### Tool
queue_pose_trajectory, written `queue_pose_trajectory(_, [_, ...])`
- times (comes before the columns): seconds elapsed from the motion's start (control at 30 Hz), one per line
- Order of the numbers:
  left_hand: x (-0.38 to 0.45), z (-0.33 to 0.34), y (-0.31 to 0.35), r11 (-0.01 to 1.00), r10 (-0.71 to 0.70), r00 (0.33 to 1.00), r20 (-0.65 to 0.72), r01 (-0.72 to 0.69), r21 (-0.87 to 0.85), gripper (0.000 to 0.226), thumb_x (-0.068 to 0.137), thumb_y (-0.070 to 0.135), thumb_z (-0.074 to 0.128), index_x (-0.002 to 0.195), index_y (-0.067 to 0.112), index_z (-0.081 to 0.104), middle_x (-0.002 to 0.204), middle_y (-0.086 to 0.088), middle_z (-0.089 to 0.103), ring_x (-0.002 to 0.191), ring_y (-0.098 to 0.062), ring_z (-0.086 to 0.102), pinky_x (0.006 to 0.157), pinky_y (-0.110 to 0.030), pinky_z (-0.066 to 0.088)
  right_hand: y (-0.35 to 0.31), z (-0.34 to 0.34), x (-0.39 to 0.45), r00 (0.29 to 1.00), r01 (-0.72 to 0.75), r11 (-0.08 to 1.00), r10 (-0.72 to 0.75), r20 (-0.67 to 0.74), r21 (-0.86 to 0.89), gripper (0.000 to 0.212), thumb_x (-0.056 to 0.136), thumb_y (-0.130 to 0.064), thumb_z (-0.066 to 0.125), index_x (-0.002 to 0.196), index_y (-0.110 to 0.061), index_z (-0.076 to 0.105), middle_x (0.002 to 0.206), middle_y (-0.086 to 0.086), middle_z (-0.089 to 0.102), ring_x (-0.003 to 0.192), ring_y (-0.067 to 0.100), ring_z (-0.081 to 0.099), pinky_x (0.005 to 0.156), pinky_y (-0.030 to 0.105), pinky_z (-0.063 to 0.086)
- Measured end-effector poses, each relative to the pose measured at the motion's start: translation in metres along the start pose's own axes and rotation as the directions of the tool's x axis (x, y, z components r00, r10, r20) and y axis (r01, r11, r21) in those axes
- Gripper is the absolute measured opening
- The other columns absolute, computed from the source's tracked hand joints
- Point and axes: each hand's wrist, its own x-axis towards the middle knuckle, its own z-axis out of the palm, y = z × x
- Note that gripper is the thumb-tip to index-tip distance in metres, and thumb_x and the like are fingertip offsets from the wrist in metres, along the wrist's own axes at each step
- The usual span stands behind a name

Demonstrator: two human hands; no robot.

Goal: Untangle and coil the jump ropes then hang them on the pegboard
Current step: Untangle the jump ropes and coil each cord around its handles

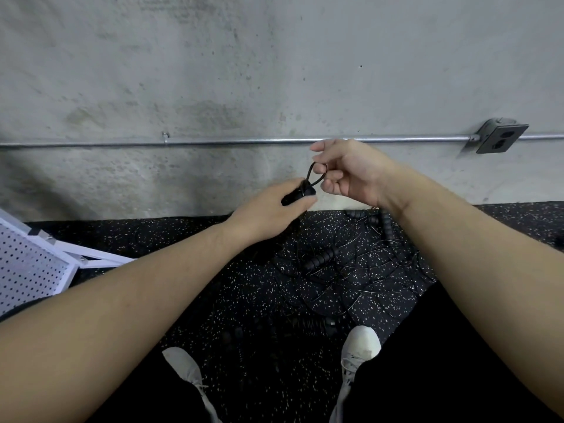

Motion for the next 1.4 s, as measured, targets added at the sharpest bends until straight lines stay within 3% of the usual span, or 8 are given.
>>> queue_pose_trajectory(0.13, [-0.003,-0.005,0.009,0.971,-0.066,0.997,0.041,0.054,0.233,0.026,0.096,0.06,0.054,0.12,0.051,0.062,0.109,0.021,0.067,0.104,-0.007,0.063,0.096,-0.038,0.052,0.002,-0.004,0.003,0.999,-0.041,0.997,0.04,-0.018,-0.068,0.027,0.095,0.002,0.048,0.111,-0.02,0.052,0.059,0.0,0.052,0.045,0.006,0.024,0.051,0.018,0.042])
queue_pose_trajectory(0.33, [-0.002,-0.014,0.013,0.84,-0.192,0.98,0.052,0.137,0.525,0.051,0.097,0.064,0.049,0.147,0.052,0.041,0.143,0.018,0.055,0.131,-0.015,0.054,0.097,-0.037,0.046,0.01,0.01,0.0,1.0,0.007,0.963,-0.003,0.014,-0.271,0.033,0.09,0.007,0.051,0.111,-0.017,0.058,0.058,0.002,0.052,0.043,0.007,0.033,0.049,0.022,0.04])
queue_pose_trajectory(0.47, [-0.001,-0.011,0.005,0.958,-0.204,0.976,0.073,0.183,0.22,0.04,0.096,0.052,0.06,0.136,0.044,0.059,0.13,0.014,0.065,0.119,-0.012,0.061,0.103,-0.036,0.048,0.01,0.013,0.002,0.998,0.054,0.972,-0.059,-0.016,-0.228,0.027,0.091,0.004,0.056,0.108,-0.017,0.06,0.062,0.005,0.059,0.047,0.009,0.035,0.05,0.022,0.039])
queue_pose_trajectory(0.63, [-0.017,-0.012,0.006,0.96,-0.223,0.972,0.071,0.232,-0.156,0.027,0.098,0.04,0.064,0.122,0.029,0.071,0.111,0.006,0.073,0.102,-0.012,0.067,0.085,-0.016,0.046,0.016,0.012,0.0,0.996,0.084,0.977,-0.085,0.002,-0.197,0.022,0.093,-0.005,0.064,0.11,-0.019,0.06,0.073,0.004,0.072,0.052,0.008,0.041,0.054,0.021,0.042])
queue_pose_trajectory(0.8, [-0.034,-0.021,-0.002,0.846,-0.319,0.946,0.056,0.311,-0.434,0.018,0.099,0.04,0.062,0.113,0.032,0.071,0.112,0.003,0.076,0.107,-0.016,0.07,0.102,-0.035,0.05,0.021,0.014,0.004,0.996,0.08,0.992,-0.084,-0.041,-0.098,0.021,0.098,-0.027,0.064,0.116,-0.017,0.062,0.085,0.0,0.076,0.058,0.009,0.047,0.056,0.022,0.046])
queue_pose_trajectory(1.07, [-0.059,-0.039,-0.01,0.658,-0.436,0.9,-0.026,0.299,-0.692,0.02,0.104,0.031,0.056,0.117,0.022,0.068,0.092,0.001,0.074,0.076,-0.011,0.068,0.066,-0.024,0.052,0.036,0.037,-0.011,0.984,-0.004,0.91,0.078,0.161,-0.415,0.031,0.101,-0.035,0.06,0.13,-0.024,0.057,0.114,0.002,0.073,0.085,0.016,0.068,0.071,0.029,0.058])
queue_pose_trajectory(1.17, [-0.069,-0.044,-0.008,0.59,-0.464,0.884,-0.058,0.259,-0.764,0.017,0.105,0.029,0.054,0.109,0.023,0.07,0.086,0.004,0.074,0.076,-0.01,0.068,0.063,-0.023,0.052,0.038,0.061,-0.017,0.969,0.007,0.93,0.084,0.233,-0.366,0.035,0.099,-0.033,0.063,0.132,-0.022,0.058,0.119,0.006,0.069,0.095,0.021,0.073,0.08,0.034,0.062])
queue_pose_trajectory(1.4, [-0.095,-0.041,-0.031,0.439,-0.541,0.836,-0.09,0.189,-0.878,0.025,0.104,0.024,0.054,0.123,0.013,0.066,0.112,-0.012,0.073,0.095,-0.023,0.07,0.075,-0.032,0.055,0.065,0.091,-0.02,0.942,-0.09,0.915,0.207,0.264,-0.394,0.037,0.097,-0.039,0.065,0.128,-0.019,0.06,0.123,0.011,0.069,0.104,0.032,0.073,0.091,0.047,0.06])
